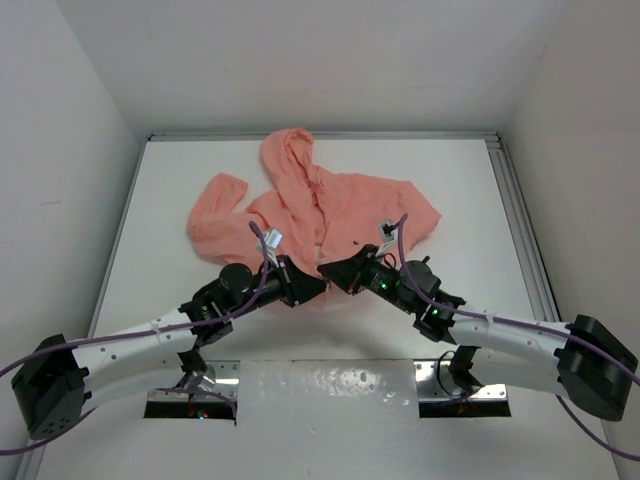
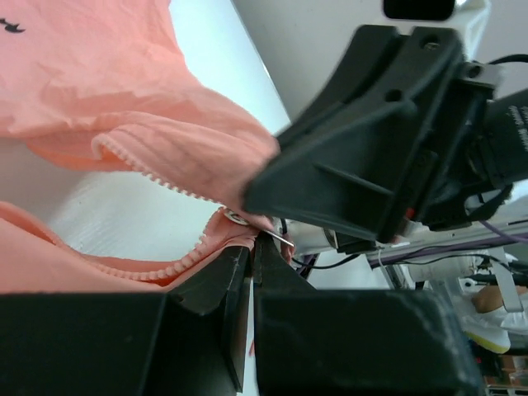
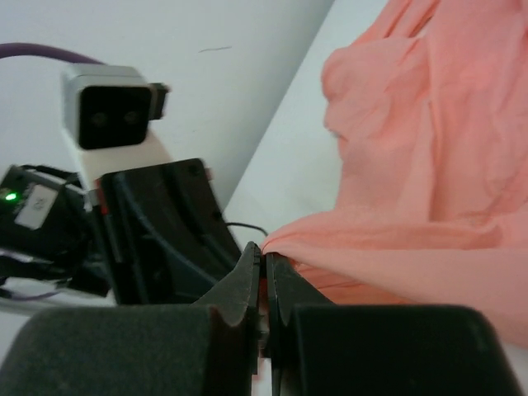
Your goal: Zip up the jacket
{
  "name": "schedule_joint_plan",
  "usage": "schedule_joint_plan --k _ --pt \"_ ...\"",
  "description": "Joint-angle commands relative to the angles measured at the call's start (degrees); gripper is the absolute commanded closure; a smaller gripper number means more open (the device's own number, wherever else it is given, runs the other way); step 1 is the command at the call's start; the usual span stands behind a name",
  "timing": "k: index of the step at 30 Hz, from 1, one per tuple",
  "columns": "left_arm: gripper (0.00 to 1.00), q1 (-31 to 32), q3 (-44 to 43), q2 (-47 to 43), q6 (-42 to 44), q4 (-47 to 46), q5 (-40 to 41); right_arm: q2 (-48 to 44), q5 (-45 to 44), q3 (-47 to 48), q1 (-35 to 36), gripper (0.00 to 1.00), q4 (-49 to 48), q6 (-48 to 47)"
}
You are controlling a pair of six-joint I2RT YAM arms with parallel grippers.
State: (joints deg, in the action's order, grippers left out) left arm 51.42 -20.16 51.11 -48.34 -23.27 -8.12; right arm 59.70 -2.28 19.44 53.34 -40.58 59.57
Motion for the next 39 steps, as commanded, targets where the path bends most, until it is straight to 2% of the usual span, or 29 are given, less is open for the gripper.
schedule_joint_plan --k 1,12,19,25,30,37,39 --pt "1.0 0.0 -2.1 -3.0 2.6 -2.1 -4.3 0.9 -5.8 2.3 -0.6 1.0 -0.6 -3.9" --pt "1.0 0.0 0.9 -8.7 2.1 -1.1 -5.6 1.3 -14.0 1.9 -0.7 1.0 -0.7 -9.8" --pt "1.0 0.0 1.3 -11.0 2.9 -1.5 -5.1 -0.1 -14.8 -5.8 -0.8 1.0 -9.8 -9.1" --pt "1.0 0.0 1.4 -5.4 1.9 -3.4 -10.1 1.9 -16.0 -9.0 -0.7 1.0 -16.5 -8.8" --pt "1.0 0.1 2.1 -0.3 1.8 -2.7 -14.4 1.3 -16.3 -7.8 -0.8 1.0 -14.2 -8.9" --pt "1.0 0.2 4.1 2.0 3.5 -2.5 -13.8 1.0 -14.9 -3.5 -0.7 1.0 -9.7 -9.5" --pt "1.0 0.1 4.0 1.4 4.3 -1.7 -12.9 0.2 -14.7 -2.9 -0.7 1.0 -4.8 -9.1"
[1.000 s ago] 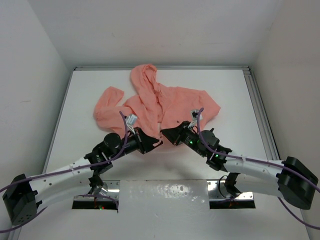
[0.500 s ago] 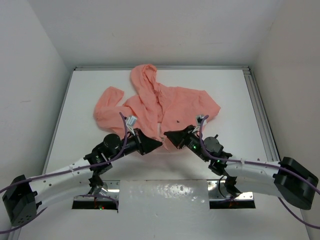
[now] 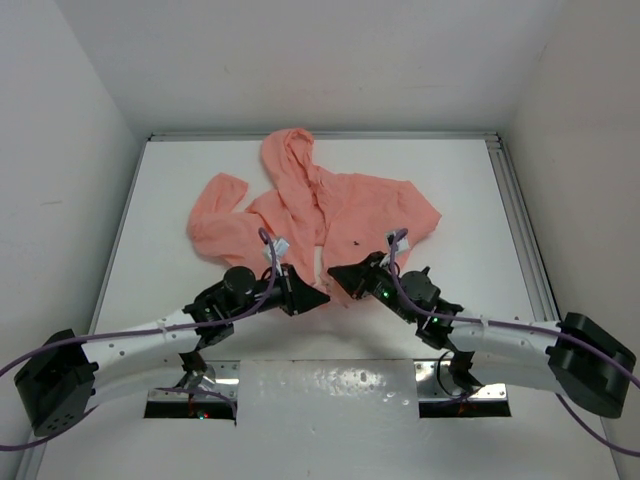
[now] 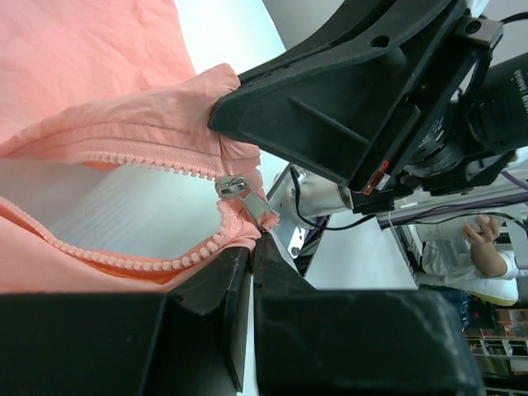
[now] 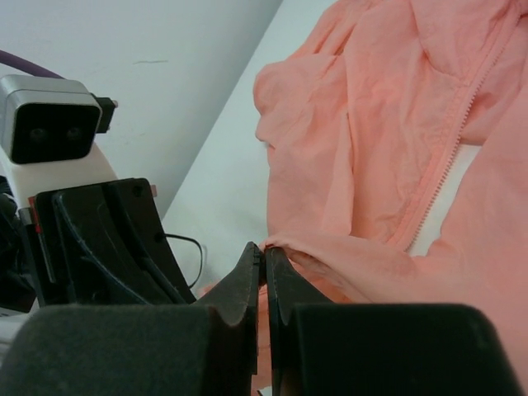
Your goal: Zip up the jacket
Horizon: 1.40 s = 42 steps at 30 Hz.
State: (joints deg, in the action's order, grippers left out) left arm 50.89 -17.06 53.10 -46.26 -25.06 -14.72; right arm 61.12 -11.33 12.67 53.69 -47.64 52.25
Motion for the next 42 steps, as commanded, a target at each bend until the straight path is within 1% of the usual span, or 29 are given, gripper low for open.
schedule_joint_plan --k 1,2,3,5,6,7,8,9,10,11,12,13,14,16,17,18,19,20,21,22,23,25,26,27,29,33,36,42 --pt "1.0 0.6 0.0 -0.7 2.7 0.7 -6.0 -1.9 -5.4 4.2 -1.1 1.0 4.3 -1.2" --pt "1.0 0.6 -0.3 -1.0 3.6 2.3 -5.8 -3.3 -4.4 4.1 -1.0 0.95 6.1 -0.7" --pt "1.0 0.7 -0.4 -1.1 3.9 2.8 -5.8 -4.1 -3.7 3.9 -1.0 0.79 9.1 -0.2" --pt "1.0 0.6 0.0 -1.2 3.9 2.8 -5.8 -7.0 -0.9 4.3 -1.0 0.61 14.0 1.2" --pt "1.0 0.6 -0.1 -1.2 4.0 3.0 -5.9 -8.1 0.2 4.5 -1.0 0.42 18.9 1.3" --pt "1.0 0.6 -0.3 -1.0 4.2 3.5 -6.1 -9.3 0.9 4.7 -1.0 0.34 21.2 1.9" --pt "1.0 0.6 -0.3 -0.9 4.6 3.9 -6.3 -11.8 1.9 5.3 -1.0 0.27 24.3 2.1" --pt "1.0 0.6 -0.4 -0.9 4.8 4.2 -6.7 -13.0 2.5 6.0 -1.1 0.22 30.3 2.1" --pt "1.0 0.6 -0.3 -1.0 4.9 4.5 -6.9 -14.2 3.3 6.0 -1.1 0.14 32.4 2.2" --pt "1.0 0.6 -0.1 -1.0 5.0 4.5 -7.1 -16.4 4.0 6.1 -1.1 0.12 34.2 2.3" --pt "1.0 0.6 0.3 -1.0 5.0 4.5 -7.0 -17.3 6.0 6.2 -1.0 0.11 37.9 2.9" --pt "1.0 0.6 0.3 -0.8 5.1 4.8 -7.0 -18.2 7.5 6.6 -1.0 0.11 39.5 3.7" --pt "1.0 0.6 0.1 -0.7 5.2 4.8 -7.1 -19.0 9.3 6.5 -1.0 0.13 40.8 4.6" --pt "1.0 0.6 -0.1 -0.9 5.5 4.8 -8.0 -20.9 14.4 5.4 -1.0 0.21 42.1 6.4" --pt "1.0 0.6 0.1 -1.1 5.6 4.8 -7.9 -21.3 16.3 4.7 -1.0 0.37 41.6 7.1" --pt "1.0 0.6 0.4 -1.1 5.6 4.8 -7.4 -21.6 19.7 3.4 -1.0 0.49 40.0 7.6" --pt "1.0 0.6 0.4 -1.1 5.5 4.3 -7.4 -21.6 21.2 2.8 -1.0 0.59 39.2 8.5" --pt "1.0 0.6 0.4 -1.0 5.3 4.0 -7.9 -21.2 22.7 2.3 -1.0 0.77 36.9 8.6" --pt "1.0 0.6 0.4 -0.9 5.2 3.6 -8.2 -20.1 24.4 1.4 -1.0 0.83 35.3 8.6" --pt "1.0 0.6 0.3 -0.9 5.2 3.4 -8.3 -19.3 27.7 1.0 -1.0 0.85 31.9 8.4" --pt "1.0 0.6 0.3 -1.0 5.2 3.5 -8.3 -18.2 29.4 0.7 -1.0 0.85 30.3 8.0" --pt "1.0 0.6 1.0 -1.2 5.1 2.9 -8.3 -15.0 31.2 1.0 -1.0 0.66 30.1 6.4" --pt "1.0 0.6 1.1 -1.2 4.8 2.8 -8.2 -13.8 32.2 1.7 -1.0 0.45 30.1 5.9" --pt "1.0 0.6 1.1 -1.2 4.7 2.8 -8.2 -12.8 33.7 2.0 -1.0 0.4 29.4 5.6" --pt "1.0 0.6 1.0 -1.6 4.6 3.2 -8.2 -10.9 36.4 1.7 -1.0 0.39 26.7 6.0" --pt "1.0 0.6 1.8 -2.4 4.6 3.4 -7.6 -9.1 37.4 1.2 -1.0 0.39 26.0 5.6" --pt "1.0 0.6 1.5 -1.9 4.5 3.1 -8.3 -8.0 37.4 0.3 -0.9 0.4 22.7 6.5" --pt "1.0 0.6 2.0 -2.4 3.8 2.3 -8.5 -2.4 39.2 1.0 -1.0 0.4 18.0 7.2"
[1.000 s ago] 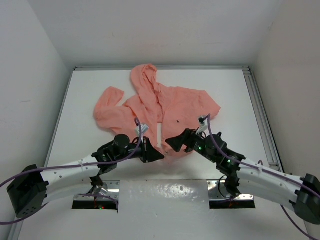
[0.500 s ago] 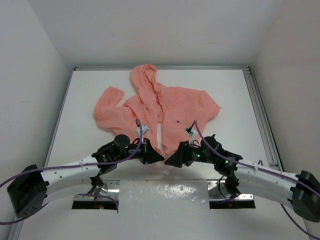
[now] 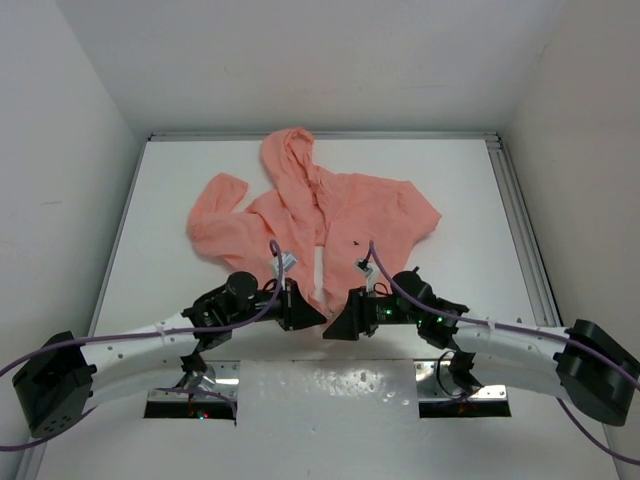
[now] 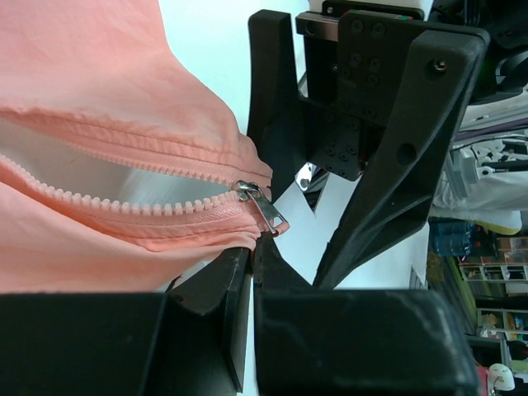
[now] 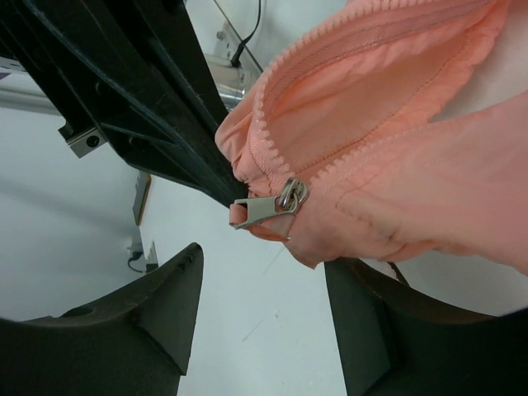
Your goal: Zip up the jacket
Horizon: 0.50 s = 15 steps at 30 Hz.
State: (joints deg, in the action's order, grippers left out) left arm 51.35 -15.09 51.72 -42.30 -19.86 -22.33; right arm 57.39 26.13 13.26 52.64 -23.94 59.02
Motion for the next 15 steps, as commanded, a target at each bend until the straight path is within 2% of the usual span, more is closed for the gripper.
schedule_joint_plan --k 1,8,10,11,13,14,15 --pt "1.0 0.2 -0.1 -1.1 -0.1 -2.7 -1.1 1.8 1.7 0.6 0.2 0.4 -5.8 0.2" --pt "1.0 0.2 -0.1 -1.4 0.0 -2.9 -1.6 4.4 0.7 0.6 0.3 0.39 -7.3 -0.4" --pt "1.0 0.2 0.3 -1.8 0.1 -2.9 -1.5 5.2 1.0 0.5 0.2 0.5 -8.7 -0.2" --pt "1.0 0.2 0.5 -1.8 0.1 -2.8 -1.3 5.4 1.0 0.4 0.4 0.62 -9.2 0.3" --pt "1.0 0.2 0.2 -1.9 0.2 -2.5 -1.4 5.2 0.5 -0.1 0.4 0.74 -9.6 0.7" --pt "1.0 0.2 0.2 -2.0 0.4 -2.2 -1.5 5.1 0.4 -0.2 0.4 0.87 -9.5 0.7" --pt "1.0 0.2 0.2 -2.1 0.6 -1.9 -1.4 4.8 0.4 -0.2 0.4 0.93 -9.1 0.7"
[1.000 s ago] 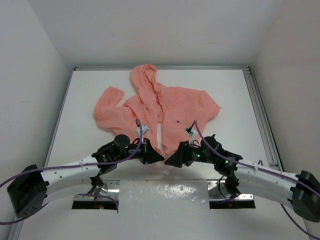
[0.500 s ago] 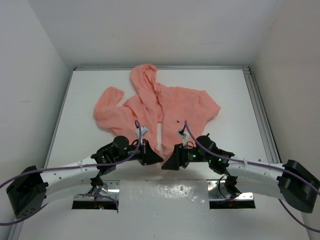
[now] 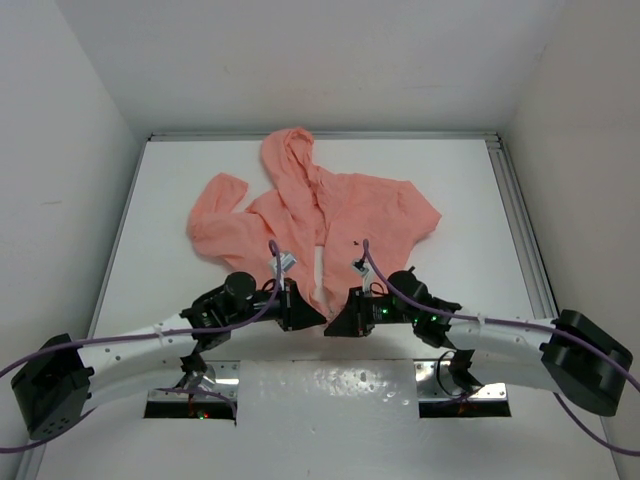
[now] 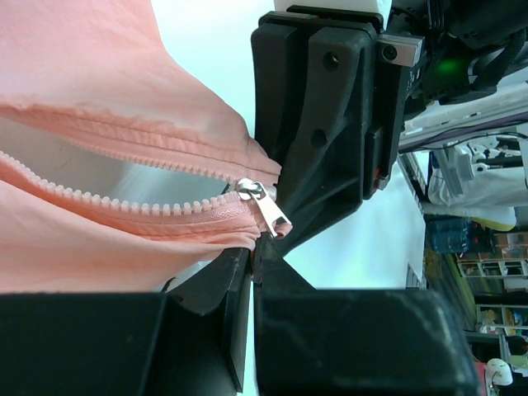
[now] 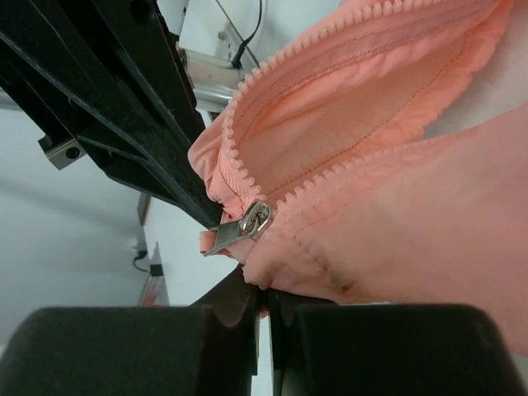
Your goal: Zip up the jacket
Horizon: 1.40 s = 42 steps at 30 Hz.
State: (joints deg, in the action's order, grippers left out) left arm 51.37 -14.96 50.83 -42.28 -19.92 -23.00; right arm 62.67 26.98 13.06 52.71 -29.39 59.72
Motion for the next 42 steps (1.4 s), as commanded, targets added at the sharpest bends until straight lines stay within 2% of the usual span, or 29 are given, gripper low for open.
schedule_joint_plan --k 1,8,10,15,22,26,29,38,41,42 --pt "1.0 0.1 0.1 -1.6 0.7 -1.4 -0.5 -0.8 -0.4 0.2 0.4 0.98 -3.1 0.4" --pt "1.0 0.1 0.5 -2.2 3.5 4.2 2.6 -9.3 1.9 5.3 0.7 1.0 10.3 -0.6" --pt "1.0 0.2 1.3 -2.0 4.2 5.8 4.1 -10.0 2.9 7.7 0.6 1.0 11.5 0.1" --pt "1.0 2.7 2.4 -2.2 5.5 7.2 6.9 -5.5 0.7 12.0 0.6 1.0 5.3 4.9" --pt "1.0 6.4 2.4 -7.8 6.2 9.5 9.8 4.4 -14.4 16.0 -0.9 1.0 -2.2 8.7" --pt "1.0 6.4 3.0 -14.5 5.7 11.3 9.8 10.6 -14.1 17.6 -1.6 1.0 -2.9 11.4" --pt "1.0 6.5 3.6 -15.9 5.7 11.2 8.5 15.0 -11.3 18.4 -1.7 1.0 -5.6 13.7" --pt "1.0 6.7 4.0 -14.1 5.8 6.0 4.0 28.6 -9.1 25.8 -4.1 1.0 -12.3 20.3" --pt "1.0 8.1 3.6 -11.4 6.8 4.5 2.9 31.4 -11.5 26.8 -6.6 1.0 -18.4 23.4" --pt "1.0 9.6 3.9 -10.7 6.8 4.2 4.7 32.2 -14.4 26.5 -7.5 1.0 -20.6 23.7"
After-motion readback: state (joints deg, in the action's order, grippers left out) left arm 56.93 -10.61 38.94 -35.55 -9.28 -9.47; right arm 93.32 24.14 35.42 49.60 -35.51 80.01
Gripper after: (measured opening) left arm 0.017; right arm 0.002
